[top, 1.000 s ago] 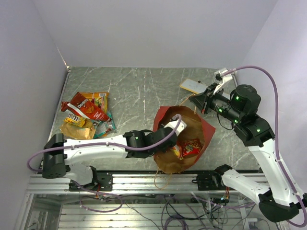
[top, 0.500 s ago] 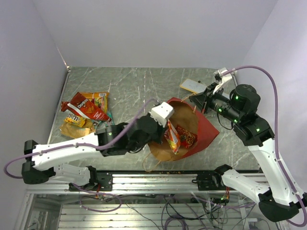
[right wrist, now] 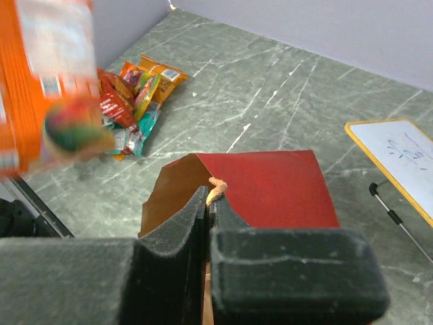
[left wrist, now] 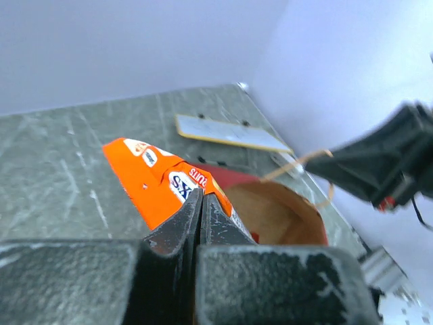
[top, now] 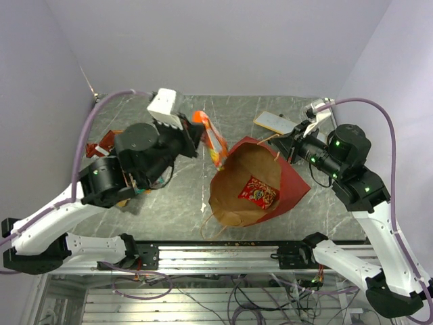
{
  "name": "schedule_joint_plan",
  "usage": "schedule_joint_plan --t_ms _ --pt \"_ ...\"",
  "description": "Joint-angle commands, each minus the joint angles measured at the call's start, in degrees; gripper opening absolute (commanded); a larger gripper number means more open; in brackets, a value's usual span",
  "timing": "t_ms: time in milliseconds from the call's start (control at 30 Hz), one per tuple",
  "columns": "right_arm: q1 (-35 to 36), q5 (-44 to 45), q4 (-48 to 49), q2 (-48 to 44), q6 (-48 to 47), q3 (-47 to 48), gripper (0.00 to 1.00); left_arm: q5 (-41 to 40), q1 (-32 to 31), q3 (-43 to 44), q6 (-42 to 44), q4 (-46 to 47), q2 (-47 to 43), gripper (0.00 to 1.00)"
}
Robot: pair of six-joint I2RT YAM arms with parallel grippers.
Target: Take the snacks out of the paper bag
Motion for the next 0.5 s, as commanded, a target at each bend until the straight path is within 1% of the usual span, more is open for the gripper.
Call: schedule_joint_plan --t_ms 0,100,167,367,467 --pt "0.0 0.4 1.2 -1.3 0.4 -1.1 0.00 -5.8 4.0 8.0 0.6 -5.3 1.4 0.07" --pt "0.0 -0.2 0.9 -1.1 0.4 -0.9 0.00 -10.9 7.5 13.1 -0.1 -12.1 5.5 0.07" --pt "0.0 -0.1 0.7 -1.1 0.4 -1.1 0.00 -11.4 11.5 15.7 -1.9 -15.6 7.8 0.07" --pt "0.0 -1.0 0.7 -1.3 1.7 -0.7 0.00 -2.5 25.3 18.3 -3.4 -19.1 12.9 0.07" --pt "0.0 -0.7 0.1 -1.5 1.5 -0.8 0.00 2.9 31.8 16.3 -3.4 -17.7 14.7 0.07"
